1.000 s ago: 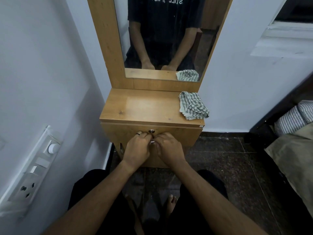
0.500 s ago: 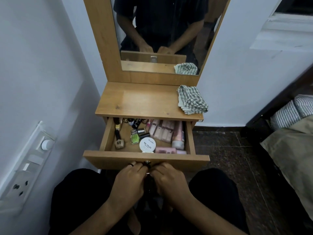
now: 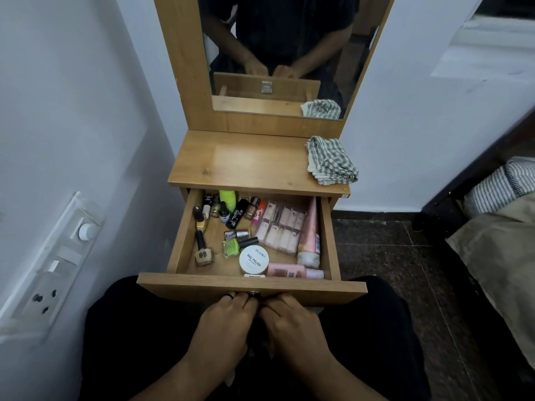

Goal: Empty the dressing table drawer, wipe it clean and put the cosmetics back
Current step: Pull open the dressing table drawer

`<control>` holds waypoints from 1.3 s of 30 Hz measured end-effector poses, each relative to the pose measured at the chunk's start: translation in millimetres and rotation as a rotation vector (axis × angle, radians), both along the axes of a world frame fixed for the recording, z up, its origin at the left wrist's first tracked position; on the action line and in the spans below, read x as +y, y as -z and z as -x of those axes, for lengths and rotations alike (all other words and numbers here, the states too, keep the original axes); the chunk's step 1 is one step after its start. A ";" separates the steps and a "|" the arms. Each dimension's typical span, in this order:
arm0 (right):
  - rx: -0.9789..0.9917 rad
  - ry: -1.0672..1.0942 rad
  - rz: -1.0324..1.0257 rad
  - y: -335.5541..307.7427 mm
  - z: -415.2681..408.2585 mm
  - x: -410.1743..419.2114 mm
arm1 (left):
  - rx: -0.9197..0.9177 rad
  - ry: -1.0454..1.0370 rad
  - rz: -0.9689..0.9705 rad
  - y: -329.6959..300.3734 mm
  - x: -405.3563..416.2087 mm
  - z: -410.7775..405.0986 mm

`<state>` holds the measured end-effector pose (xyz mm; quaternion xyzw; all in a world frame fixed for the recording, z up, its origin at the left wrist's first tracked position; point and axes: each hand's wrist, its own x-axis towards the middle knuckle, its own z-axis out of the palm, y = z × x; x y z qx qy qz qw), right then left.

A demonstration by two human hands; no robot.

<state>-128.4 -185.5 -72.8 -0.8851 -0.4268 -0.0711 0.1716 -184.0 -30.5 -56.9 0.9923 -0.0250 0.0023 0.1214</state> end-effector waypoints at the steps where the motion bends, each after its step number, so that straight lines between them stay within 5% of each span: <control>1: 0.002 -0.001 0.000 -1.2 0.6 0.0 | -0.006 -0.001 0.003 -1.3 -0.2 0.6; 39: 0.025 0.025 0.001 -0.7 8.5 1.1 | -0.057 -0.002 -0.007 -6.8 3.0 3.9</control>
